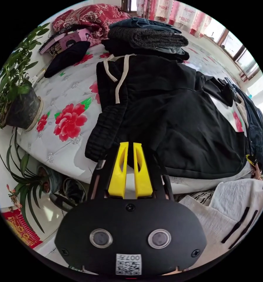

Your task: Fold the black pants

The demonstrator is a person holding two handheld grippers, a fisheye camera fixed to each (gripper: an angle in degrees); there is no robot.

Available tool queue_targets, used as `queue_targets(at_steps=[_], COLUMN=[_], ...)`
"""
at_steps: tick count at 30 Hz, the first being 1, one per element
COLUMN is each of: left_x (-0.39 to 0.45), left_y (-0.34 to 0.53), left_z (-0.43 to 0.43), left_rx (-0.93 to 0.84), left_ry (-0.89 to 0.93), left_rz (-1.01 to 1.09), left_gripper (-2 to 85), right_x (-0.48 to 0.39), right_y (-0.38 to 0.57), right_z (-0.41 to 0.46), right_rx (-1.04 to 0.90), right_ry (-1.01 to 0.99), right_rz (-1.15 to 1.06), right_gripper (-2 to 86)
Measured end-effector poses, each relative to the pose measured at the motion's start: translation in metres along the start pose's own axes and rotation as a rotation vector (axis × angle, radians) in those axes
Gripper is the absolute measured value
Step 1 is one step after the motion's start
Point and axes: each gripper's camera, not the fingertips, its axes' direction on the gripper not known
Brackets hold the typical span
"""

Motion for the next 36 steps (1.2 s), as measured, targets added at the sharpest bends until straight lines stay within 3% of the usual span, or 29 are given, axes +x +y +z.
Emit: queue_targets(at_steps=[6, 9, 11, 13, 16, 19, 26, 32, 35, 36], left_x=[0.01, 0.005, 0.001, -0.006, -0.011, -0.002, 0.041, 0.053, 0.051, 0.049], left_y=[0.005, 0.016, 0.02, 0.021, 0.002, -0.046, -0.159, -0.214, -0.221, -0.222], left_z=[-0.005, -0.005, -0.011, -0.03, -0.056, -0.057, -0.002, 0.065, 0.072, 0.074], left_rx=[-0.111, -0.146, -0.139, -0.047, 0.128, 0.173, 0.048, -0.101, -0.067, -0.064], left_ry=[-0.097, -0.075, -0.047, 0.004, 0.065, 0.073, 0.041, 0.022, 0.04, 0.059], left_rz=[0.075, 0.02, -0.048, -0.136, -0.2, -0.171, -0.043, -0.081, -0.071, -0.071], left_gripper=[-0.9, -0.9, -1.0, -1.0, -0.9, -0.9, -0.9, -1.0, -1.0, -1.0], right_x=[-0.019, -0.002, -0.007, -0.03, -0.078, -0.153, -0.327, -0.4, -0.414, -0.418], right_y=[0.014, 0.015, 0.015, 0.002, -0.047, -0.11, -0.241, -0.303, -0.307, -0.298], right_z=[0.036, 0.033, 0.011, -0.024, -0.037, -0.024, 0.051, 0.172, 0.147, 0.102], right_rx=[-0.08, -0.117, -0.012, 0.164, 0.227, 0.235, 0.154, -0.116, -0.01, 0.135], right_ry=[0.276, 0.25, 0.261, 0.198, 0.037, -0.083, -0.196, -0.162, -0.269, -0.361], right_rz=[-0.133, -0.058, -0.054, -0.092, -0.176, -0.287, -0.401, -0.354, -0.418, -0.489], right_gripper=[0.4, 0.5, 0.8, 2.4, 5.6, 8.9, 12.1, 7.6, 4.0, 3.2])
